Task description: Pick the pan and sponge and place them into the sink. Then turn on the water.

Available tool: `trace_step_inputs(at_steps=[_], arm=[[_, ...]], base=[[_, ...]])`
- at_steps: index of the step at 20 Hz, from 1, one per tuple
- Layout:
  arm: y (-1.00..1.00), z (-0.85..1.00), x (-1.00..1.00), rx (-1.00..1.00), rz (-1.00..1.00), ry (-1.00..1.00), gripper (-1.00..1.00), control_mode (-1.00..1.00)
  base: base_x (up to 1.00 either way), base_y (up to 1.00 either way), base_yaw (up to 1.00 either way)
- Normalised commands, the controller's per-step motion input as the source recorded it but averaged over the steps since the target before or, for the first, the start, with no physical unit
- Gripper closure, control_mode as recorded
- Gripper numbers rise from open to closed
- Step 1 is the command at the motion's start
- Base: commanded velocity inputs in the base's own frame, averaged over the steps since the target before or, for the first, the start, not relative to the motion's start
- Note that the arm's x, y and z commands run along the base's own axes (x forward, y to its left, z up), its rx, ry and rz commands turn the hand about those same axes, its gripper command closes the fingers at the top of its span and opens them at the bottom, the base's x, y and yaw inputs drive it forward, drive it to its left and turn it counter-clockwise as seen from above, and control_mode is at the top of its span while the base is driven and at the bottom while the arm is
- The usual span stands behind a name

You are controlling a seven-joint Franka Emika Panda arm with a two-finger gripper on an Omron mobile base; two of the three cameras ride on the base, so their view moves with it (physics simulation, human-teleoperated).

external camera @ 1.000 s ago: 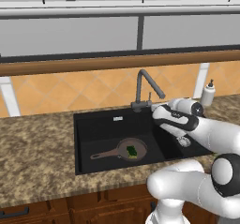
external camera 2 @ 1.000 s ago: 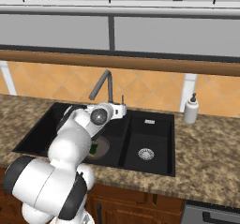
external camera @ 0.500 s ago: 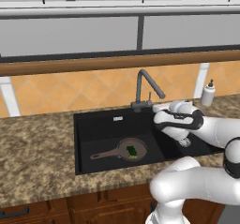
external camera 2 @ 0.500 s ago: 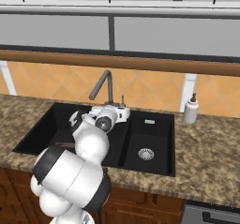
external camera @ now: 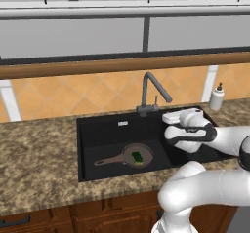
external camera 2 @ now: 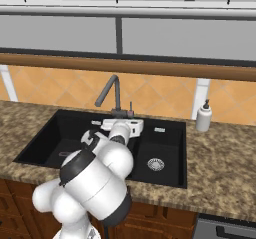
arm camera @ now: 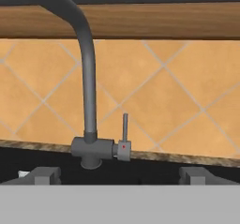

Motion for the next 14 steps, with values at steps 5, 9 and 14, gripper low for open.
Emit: trace_step_inputs(at_steps=[5, 9, 14], arm=[[-0.16, 0.0, 0.03, 0.0, 0.0, 0.0, -1.0, -1.0], [-0.03, 0.0, 0.08, 0.0, 0.0, 0.0, -1.0, -1.0], [-0.03, 0.0, 0.09, 0.0, 0.0, 0.0, -1.0, -1.0]], base=[[0.0, 0.0, 0.0], [0.0, 0.0, 0.0], [0.0, 0.0, 0.0]])
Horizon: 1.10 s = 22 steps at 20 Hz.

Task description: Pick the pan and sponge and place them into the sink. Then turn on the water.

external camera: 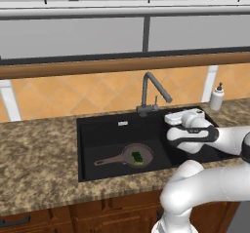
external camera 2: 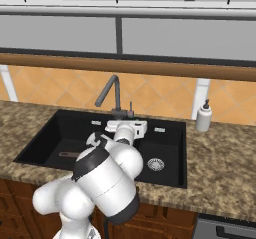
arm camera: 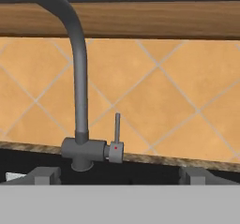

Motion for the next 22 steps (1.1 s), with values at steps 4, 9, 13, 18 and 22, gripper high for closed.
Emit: trace_step_inputs(at_steps=[4, 9, 13, 18, 22], arm=[[-0.19, 0.0, 0.03, 0.01, 0.0, 0.0, -1.0, -1.0], [-0.04, 0.0, 0.03, 0.0, 0.0, 0.0, -1.0, -1.0], [0.0, 0.0, 0.03, 0.0, 0.0, 0.0, -1.0, -1.0], [0.0, 0.0, 0.1, 0.0, 0.0, 0.0, -1.0, -1.0], [0.0, 0.0, 0.28, 0.0, 0.0, 0.0, -1.0, -1.0]], base=[[0.0, 0.0, 0.0], [0.0, 0.0, 0.0], [0.0, 0.0, 0.0], [0.0, 0.0, 0.0], [0.0, 0.0, 0.0]])
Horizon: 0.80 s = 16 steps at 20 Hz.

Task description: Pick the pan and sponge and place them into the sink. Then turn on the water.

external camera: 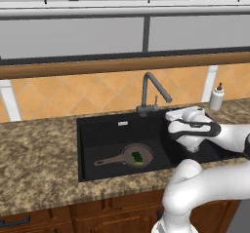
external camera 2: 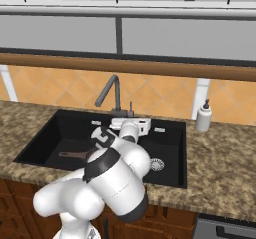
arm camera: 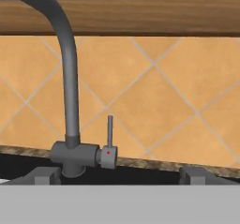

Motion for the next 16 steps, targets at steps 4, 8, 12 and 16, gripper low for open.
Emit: trace_step_inputs(at_steps=[4, 8, 12, 16], arm=[[0.0, 0.0, 0.31, 0.0, 0.0, 0.0, -1.0, -1.0], [0.0, -0.05, 0.23, 0.0, 0.0, 0.0, -1.0, -1.0], [0.0, -0.14, 0.24, 0.0, 0.0, -0.03, -1.0, -1.0], [0.0, -0.2, 0.3, 0.0, 0.0, -0.05, -1.0, -1.0]], base=[[0.0, 0.0, 0.0], [0.0, 0.0, 0.0], [0.0, 0.0, 0.0], [0.0, 0.0, 0.0]])
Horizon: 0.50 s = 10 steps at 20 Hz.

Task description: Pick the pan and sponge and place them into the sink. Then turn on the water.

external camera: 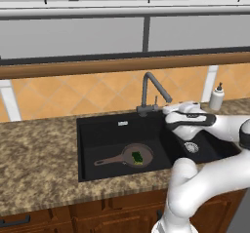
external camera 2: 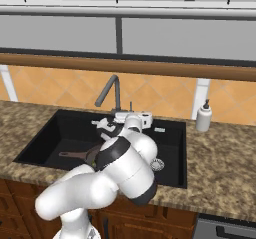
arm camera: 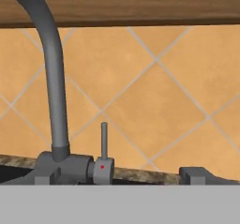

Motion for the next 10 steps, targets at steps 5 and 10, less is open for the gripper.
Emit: trace_step_inputs(at_steps=[5, 10], arm=[[0.03, -0.23, 0.26, 0.0, 0.0, -0.1, -1.0, -1.0], [0.06, -0.29, 0.2, 0.01, 0.0, -0.14, -1.0, -1.0]], base=[[0.0, 0.0, 0.0], [0.0, 0.0, 0.0]])
